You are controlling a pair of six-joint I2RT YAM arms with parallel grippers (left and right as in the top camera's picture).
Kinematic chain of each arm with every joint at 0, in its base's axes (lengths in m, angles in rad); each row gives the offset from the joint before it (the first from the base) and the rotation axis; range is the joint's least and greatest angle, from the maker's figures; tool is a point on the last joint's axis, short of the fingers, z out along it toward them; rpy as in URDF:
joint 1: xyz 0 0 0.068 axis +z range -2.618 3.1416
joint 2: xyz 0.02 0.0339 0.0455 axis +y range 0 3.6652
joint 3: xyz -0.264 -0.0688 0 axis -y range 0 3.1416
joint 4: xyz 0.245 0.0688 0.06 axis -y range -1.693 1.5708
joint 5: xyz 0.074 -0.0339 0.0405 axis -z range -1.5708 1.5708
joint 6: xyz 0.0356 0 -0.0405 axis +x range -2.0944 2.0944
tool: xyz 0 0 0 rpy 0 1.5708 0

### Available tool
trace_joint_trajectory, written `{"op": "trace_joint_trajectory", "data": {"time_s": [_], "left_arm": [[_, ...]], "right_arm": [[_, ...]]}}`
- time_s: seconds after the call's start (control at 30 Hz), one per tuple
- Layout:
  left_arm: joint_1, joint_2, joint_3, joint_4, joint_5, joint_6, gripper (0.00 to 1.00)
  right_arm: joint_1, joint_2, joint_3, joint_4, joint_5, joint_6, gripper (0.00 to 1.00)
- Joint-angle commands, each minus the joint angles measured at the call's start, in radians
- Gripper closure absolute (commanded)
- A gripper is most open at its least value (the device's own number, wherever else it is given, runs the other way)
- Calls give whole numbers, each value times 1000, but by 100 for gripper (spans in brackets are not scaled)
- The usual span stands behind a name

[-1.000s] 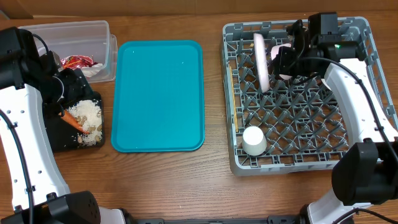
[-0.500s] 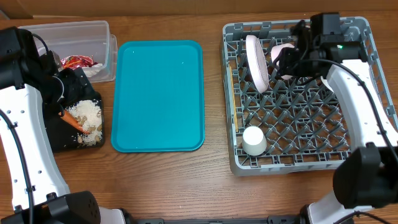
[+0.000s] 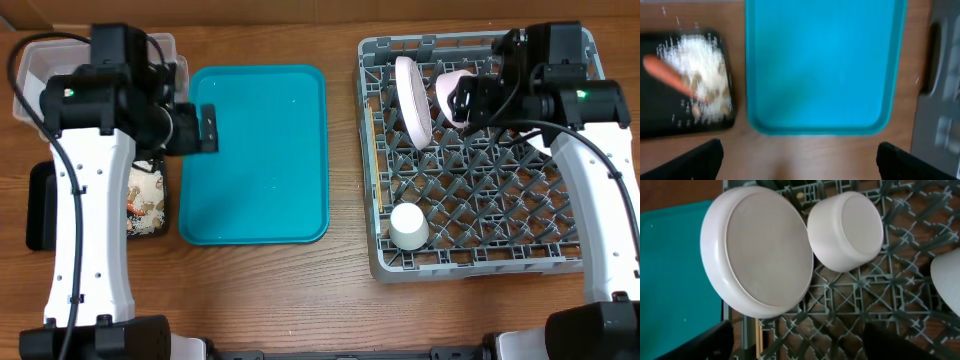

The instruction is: Sort waste into correct bins and load items into the dishwasher

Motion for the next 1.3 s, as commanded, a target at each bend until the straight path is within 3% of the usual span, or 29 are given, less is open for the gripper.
{"op": "trace_joint_trajectory", "data": {"time_s": [0.0,0.33,0.57,0.8,1.0,1.27], "left_arm": [[4,-6,9,-91,-57,13,0],[7,-43,-63,-180,-64,-13,0],[7,-310,-358,61,-68,-5,0],[7,-735,-725,375,-45,5,0],[7,-943,-851,428,-26,-54,0],[7,-948,-855,422,-19,-69,0]], "right_arm": [[-11,-5,9,-70,9,7,14],[-11,-74,-5,-222,21,43,10],[-10,-317,-187,-60,20,49,1],[-10,-686,-476,168,66,49,0],[-10,-900,-557,156,147,51,0],[-10,-916,-557,121,146,51,0]]}}
